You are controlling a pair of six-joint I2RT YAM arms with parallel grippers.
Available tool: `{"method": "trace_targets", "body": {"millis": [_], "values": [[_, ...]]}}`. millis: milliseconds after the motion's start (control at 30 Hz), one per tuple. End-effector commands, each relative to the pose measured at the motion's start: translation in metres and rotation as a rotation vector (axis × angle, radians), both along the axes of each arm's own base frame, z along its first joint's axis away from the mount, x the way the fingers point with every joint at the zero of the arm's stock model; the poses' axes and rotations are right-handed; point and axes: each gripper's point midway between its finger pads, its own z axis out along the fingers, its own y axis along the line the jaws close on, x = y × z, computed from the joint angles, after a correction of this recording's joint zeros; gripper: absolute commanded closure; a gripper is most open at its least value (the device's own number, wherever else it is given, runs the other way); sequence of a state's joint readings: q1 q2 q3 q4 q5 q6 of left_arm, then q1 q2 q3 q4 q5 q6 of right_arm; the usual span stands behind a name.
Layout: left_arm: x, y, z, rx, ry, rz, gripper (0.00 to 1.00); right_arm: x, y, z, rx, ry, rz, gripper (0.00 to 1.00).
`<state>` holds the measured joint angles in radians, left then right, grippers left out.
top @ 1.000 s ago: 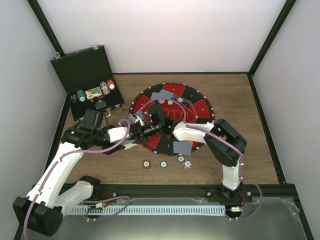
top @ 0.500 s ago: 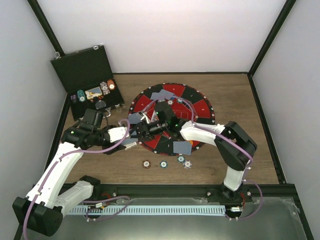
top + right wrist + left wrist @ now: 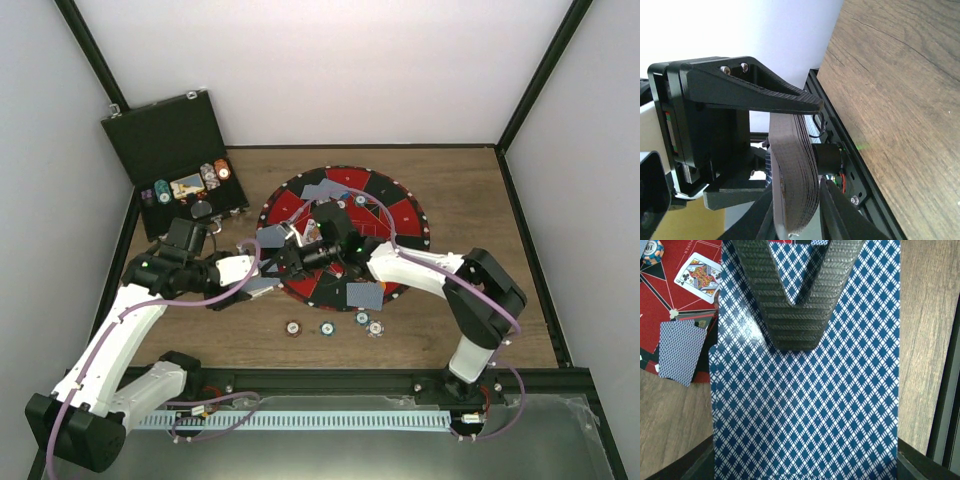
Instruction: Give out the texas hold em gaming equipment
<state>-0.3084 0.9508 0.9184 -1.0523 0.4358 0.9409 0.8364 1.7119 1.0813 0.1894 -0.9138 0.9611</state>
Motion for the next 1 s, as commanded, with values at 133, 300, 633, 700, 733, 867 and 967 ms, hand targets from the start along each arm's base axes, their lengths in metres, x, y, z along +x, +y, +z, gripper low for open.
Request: {"method": "trace_targets", "body": {"millis": [133, 300, 633, 700, 733, 867, 967], "values": [[0.005, -0.007, 0.017, -0.036, -0.050, -0.030, 0.84, 0.001, -0.016, -0.003, -0.052, 0.001, -0.035, 0.90], [0.006, -0.006, 0.017, -0.029, -0.057, -0.027, 0.84, -0.001, -0.024, 0.003, -0.046, -0.012, -0.042, 0.94], [0.008, -0.004, 0.013, -0.016, -0.051, -0.012, 0.84, 0.004, -0.041, 0.013, -0.065, -0.043, -0.071, 0.99], [0.009, -0.002, 0.012, -0.010, -0.054, -0.008, 0.84, 0.013, -0.051, 0.019, -0.077, -0.071, -0.096, 0.99], [0.008, -0.002, 0.011, -0.006, -0.053, -0.006, 0.84, 0.020, -0.057, 0.022, -0.089, -0.098, -0.113, 0.99], [0.009, 0.000, 0.009, 0.003, -0.050, -0.001, 0.84, 0.060, -0.089, 0.026, -0.244, -0.220, -0.240, 0.99], [0.008, -0.001, 0.010, -0.004, -0.047, -0.001, 0.84, 0.097, -0.115, 0.015, -0.453, -0.321, -0.358, 0.99]]}}
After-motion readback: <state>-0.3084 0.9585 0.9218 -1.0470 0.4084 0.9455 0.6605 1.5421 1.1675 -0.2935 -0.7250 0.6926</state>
